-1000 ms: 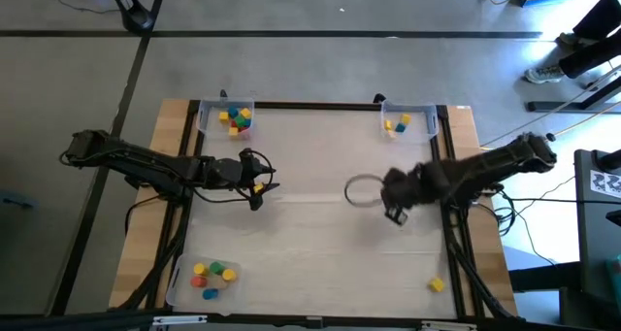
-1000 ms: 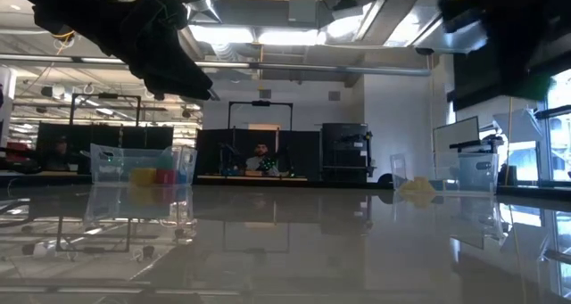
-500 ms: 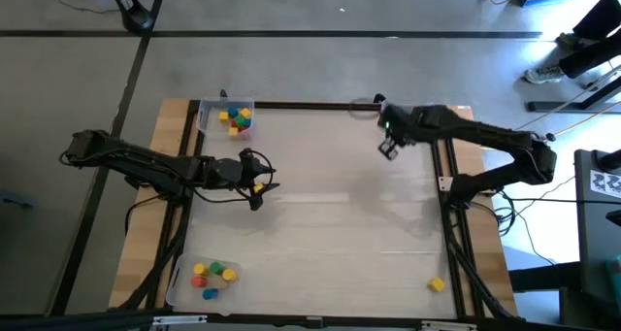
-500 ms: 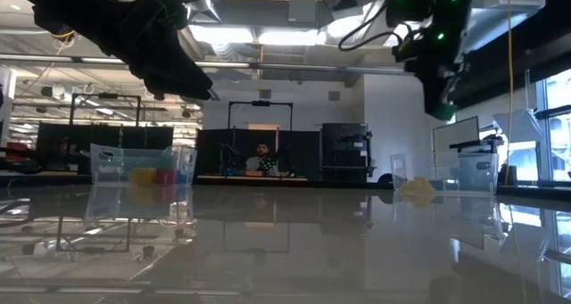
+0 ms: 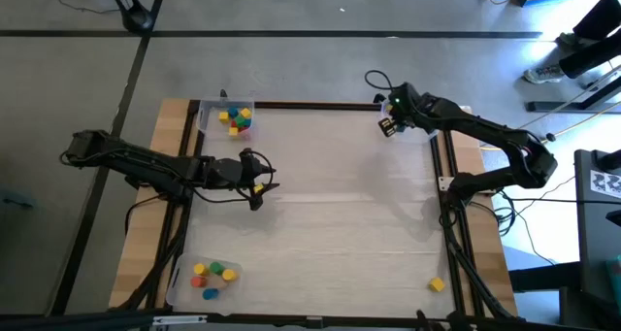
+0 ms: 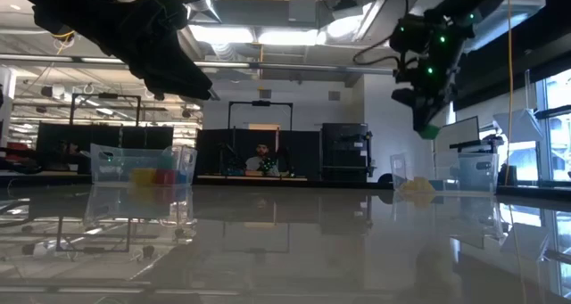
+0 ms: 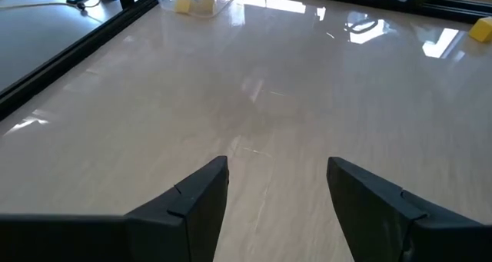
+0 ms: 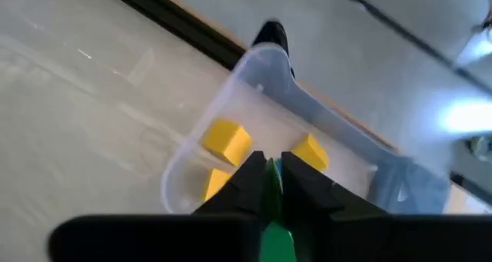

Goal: Sort blocks by size
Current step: Put the green triangular prism block into the top right transparent bin, then put the yellow cube block into the top left transparent bin

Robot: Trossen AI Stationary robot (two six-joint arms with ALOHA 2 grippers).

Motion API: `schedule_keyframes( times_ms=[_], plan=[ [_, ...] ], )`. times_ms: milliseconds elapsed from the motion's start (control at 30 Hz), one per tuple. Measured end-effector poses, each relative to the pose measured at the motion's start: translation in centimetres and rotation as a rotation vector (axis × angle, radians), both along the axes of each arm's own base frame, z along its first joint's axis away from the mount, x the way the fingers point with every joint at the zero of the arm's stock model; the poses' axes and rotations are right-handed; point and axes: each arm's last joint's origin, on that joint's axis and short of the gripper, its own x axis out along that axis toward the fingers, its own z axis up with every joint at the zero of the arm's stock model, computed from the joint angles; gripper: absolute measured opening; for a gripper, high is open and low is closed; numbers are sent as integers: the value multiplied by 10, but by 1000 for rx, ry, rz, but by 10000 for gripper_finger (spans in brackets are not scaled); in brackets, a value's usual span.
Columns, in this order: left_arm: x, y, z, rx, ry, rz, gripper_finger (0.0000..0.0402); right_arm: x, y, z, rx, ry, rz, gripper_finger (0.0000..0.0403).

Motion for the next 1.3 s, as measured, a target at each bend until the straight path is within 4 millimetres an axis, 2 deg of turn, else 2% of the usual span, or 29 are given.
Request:
schedule_keyframes(
  times_ms=[167,267,367,467,800,1033,1300],
  plan=[
    [0,0,0,48,15,-25,210,-10,-4,-8,73,-2,-18,127],
    [0,0,0,92,29,-49,210,-13,3,-7,169,15,13,172],
    [0,0,0,155,48,-83,210,-10,21,-1,247,13,57,198],
    [0,0,0,210,64,-112,210,-4,53,5,340,-8,129,205],
    [0,0,1,218,56,-116,210,12,173,14,672,-57,357,174],
    [0,0,1,220,58,-118,210,9,238,7,836,26,343,138],
    [0,0,1,212,56,-113,210,-4,302,-14,972,257,330,73]
  ],
)
